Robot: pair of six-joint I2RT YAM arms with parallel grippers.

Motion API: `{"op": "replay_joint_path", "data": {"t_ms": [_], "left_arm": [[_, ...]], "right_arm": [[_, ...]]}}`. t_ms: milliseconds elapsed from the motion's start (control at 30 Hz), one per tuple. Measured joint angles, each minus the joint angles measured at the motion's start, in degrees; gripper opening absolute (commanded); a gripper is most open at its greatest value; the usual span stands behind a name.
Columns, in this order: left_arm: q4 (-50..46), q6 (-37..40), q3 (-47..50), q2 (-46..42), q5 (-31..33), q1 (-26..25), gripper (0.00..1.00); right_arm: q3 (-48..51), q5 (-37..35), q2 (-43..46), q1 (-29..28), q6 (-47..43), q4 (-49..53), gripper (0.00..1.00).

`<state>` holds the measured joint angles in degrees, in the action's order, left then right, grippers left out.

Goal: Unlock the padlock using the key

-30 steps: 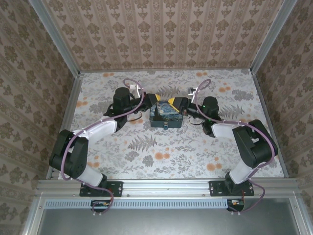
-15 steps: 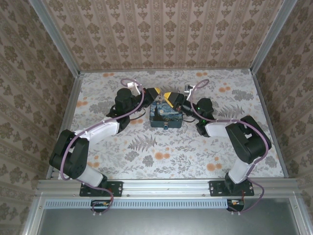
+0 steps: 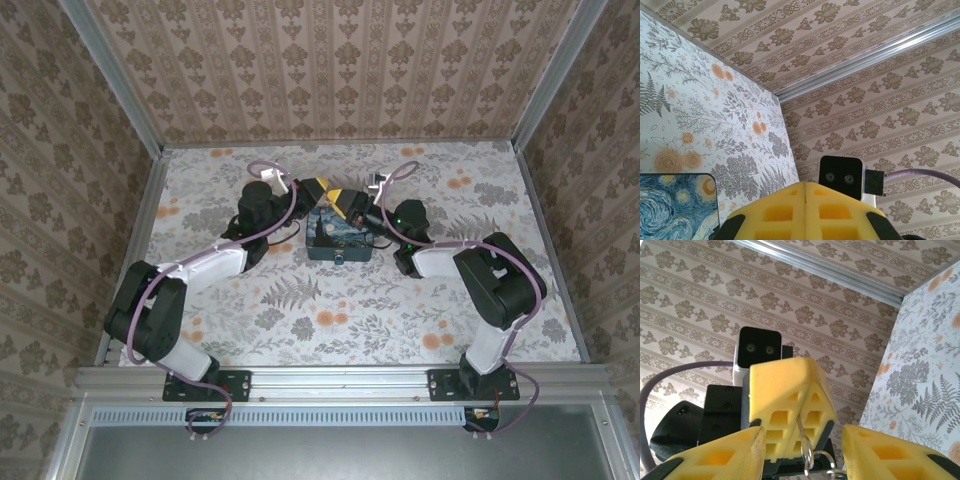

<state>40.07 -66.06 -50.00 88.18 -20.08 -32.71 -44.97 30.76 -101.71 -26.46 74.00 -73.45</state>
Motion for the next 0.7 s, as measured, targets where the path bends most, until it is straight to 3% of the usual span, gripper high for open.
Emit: {"op": "replay_joint_path", "data": {"t_ms": [700], "left_arm": [[0.3,0.0,0.0,0.2,0.6,-0.3,0.0]], "right_arm": [[-1.3,0.0,-1.3,-0.3,0.5,-0.1,0.28]]}}
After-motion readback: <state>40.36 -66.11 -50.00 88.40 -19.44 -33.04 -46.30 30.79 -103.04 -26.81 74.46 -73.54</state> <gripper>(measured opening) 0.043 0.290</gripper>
